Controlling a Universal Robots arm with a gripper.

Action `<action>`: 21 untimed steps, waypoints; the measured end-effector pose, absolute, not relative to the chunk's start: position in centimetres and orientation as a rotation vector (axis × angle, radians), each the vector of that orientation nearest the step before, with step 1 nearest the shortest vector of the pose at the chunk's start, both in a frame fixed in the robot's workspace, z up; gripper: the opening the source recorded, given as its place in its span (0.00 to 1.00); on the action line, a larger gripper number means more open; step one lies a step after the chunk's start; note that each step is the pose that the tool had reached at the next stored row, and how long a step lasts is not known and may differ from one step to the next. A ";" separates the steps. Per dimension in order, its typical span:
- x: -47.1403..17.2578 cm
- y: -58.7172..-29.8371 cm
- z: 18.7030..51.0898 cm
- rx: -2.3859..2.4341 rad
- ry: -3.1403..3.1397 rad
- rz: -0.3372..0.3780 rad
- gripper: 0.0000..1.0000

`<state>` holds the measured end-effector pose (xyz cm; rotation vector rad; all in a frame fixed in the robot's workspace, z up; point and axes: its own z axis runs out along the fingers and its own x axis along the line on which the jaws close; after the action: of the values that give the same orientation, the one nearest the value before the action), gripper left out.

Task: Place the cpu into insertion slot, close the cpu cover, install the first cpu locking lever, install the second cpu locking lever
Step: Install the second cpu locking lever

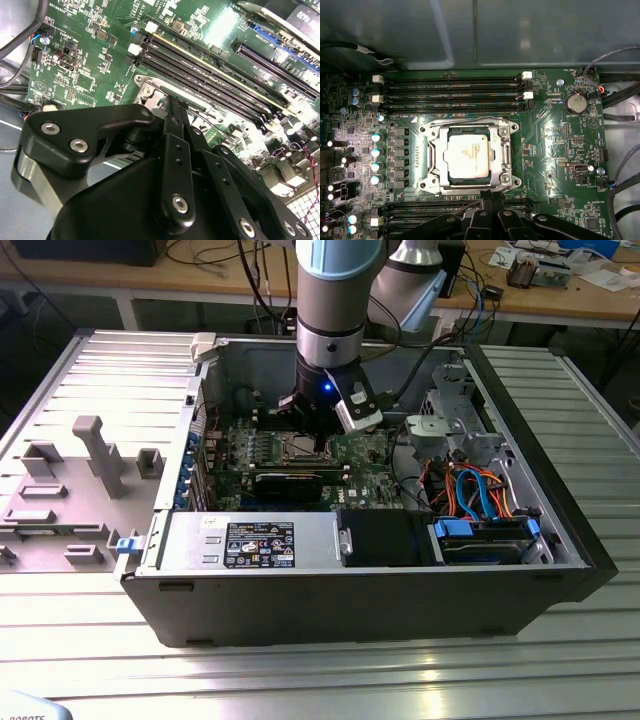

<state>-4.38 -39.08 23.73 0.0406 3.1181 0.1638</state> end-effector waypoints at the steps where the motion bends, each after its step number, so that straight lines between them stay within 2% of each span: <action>1: -4.4 -39.1 23.7 0.041 3.118 0.164 0.11; 10: -4.4 -39.2 23.7 0.040 3.118 0.165 0.11; 13: -4.4 -40.0 23.7 0.041 3.116 0.200 0.11; 21: -4.4 -40.0 23.7 0.041 3.116 0.200 0.11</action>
<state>-4.39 -40.03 23.72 0.0408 3.1162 0.1997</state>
